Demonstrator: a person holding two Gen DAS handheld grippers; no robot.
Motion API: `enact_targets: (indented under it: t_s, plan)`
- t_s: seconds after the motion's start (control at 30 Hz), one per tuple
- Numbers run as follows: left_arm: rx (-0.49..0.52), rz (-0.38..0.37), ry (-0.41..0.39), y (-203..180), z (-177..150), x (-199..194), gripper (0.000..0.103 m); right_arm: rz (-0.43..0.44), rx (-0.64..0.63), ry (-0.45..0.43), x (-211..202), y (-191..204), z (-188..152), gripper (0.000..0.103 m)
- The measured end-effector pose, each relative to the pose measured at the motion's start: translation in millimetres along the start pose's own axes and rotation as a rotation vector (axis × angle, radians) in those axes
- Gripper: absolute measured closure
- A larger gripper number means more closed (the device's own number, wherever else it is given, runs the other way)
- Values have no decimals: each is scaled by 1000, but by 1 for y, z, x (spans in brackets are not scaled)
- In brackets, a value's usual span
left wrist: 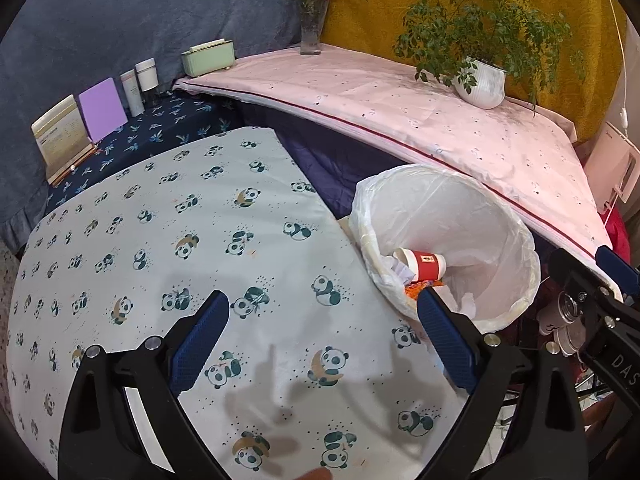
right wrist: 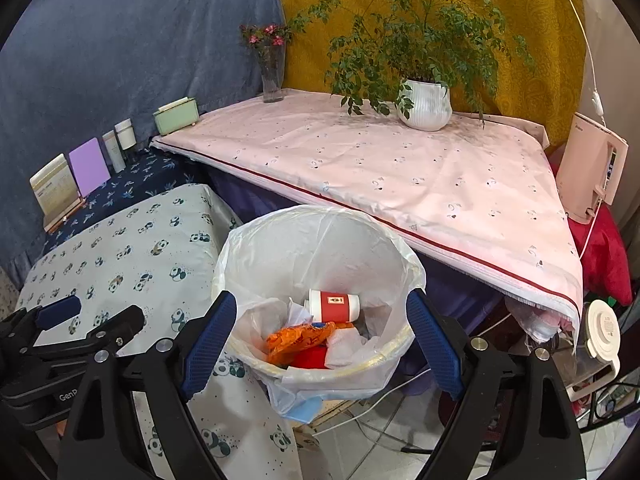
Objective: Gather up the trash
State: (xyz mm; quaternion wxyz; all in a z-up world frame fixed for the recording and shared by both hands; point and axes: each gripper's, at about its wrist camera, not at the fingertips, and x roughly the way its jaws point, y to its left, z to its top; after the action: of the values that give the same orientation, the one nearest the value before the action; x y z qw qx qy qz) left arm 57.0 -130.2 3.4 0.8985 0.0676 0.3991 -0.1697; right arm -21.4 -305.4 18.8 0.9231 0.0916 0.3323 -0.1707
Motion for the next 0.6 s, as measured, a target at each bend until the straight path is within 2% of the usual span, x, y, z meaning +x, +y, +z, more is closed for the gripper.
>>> enact_targets:
  t_s: [0.47, 0.5, 0.53, 0.6]
  plan:
    - [-4, 52, 18, 3, -22, 3, 12, 25, -13, 80, 9, -2, -21, 19]
    - [-1, 57, 19, 3, -23, 3, 11, 26, -20, 79, 9, -2, -22, 15]
    - [2, 61, 20, 2, -24, 3, 11, 23, -24, 80, 9, -1, -23, 6]
    - [8, 65, 23, 0, -27, 3, 11, 25, -25, 72, 7, 0, -26, 7]
